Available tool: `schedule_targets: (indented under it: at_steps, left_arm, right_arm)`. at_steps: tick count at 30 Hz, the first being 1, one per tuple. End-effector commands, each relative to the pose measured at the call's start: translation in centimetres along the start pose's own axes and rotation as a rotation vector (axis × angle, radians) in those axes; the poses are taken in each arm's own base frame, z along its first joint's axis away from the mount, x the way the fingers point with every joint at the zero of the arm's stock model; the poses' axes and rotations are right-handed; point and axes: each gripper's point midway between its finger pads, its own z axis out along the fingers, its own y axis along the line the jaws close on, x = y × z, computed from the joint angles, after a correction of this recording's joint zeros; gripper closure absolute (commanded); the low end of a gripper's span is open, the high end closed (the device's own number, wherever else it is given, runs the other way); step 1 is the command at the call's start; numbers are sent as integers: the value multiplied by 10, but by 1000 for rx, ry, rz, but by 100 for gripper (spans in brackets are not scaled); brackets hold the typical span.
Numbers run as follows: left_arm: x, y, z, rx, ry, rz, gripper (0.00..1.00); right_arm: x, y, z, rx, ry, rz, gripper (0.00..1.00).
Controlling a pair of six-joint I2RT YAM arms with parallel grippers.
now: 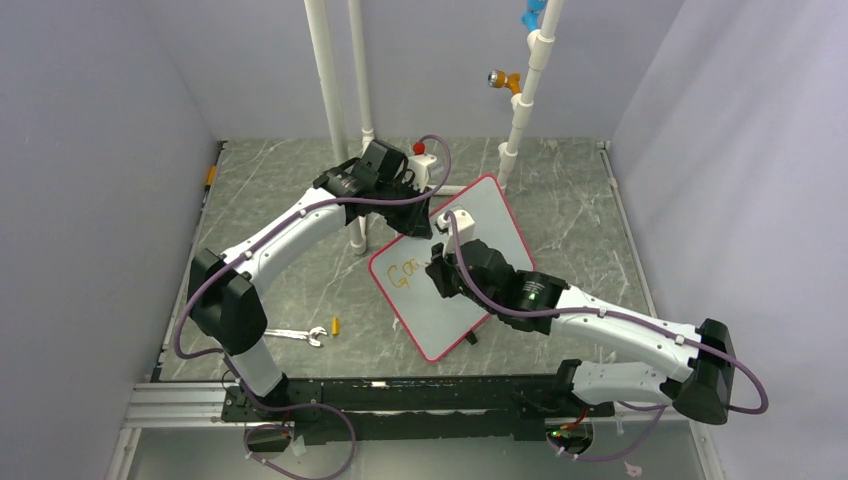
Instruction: Write a sentence on the whiteboard
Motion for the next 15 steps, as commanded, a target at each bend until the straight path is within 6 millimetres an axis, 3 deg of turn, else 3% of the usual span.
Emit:
schedule_targets:
  at_steps: [1,9,15]
  left_arm:
    - [14,13,-2,-89,44,68,100]
    - [13,13,-4,-93,40,73,100]
    - [12,14,-4,-98,38,73,100]
  right_arm:
    - [-29,6,4,8,-61,2,100]
    - [-33,16,8,-30,-59,-4,100]
    - [-33,12,3,-16,-56,11,100]
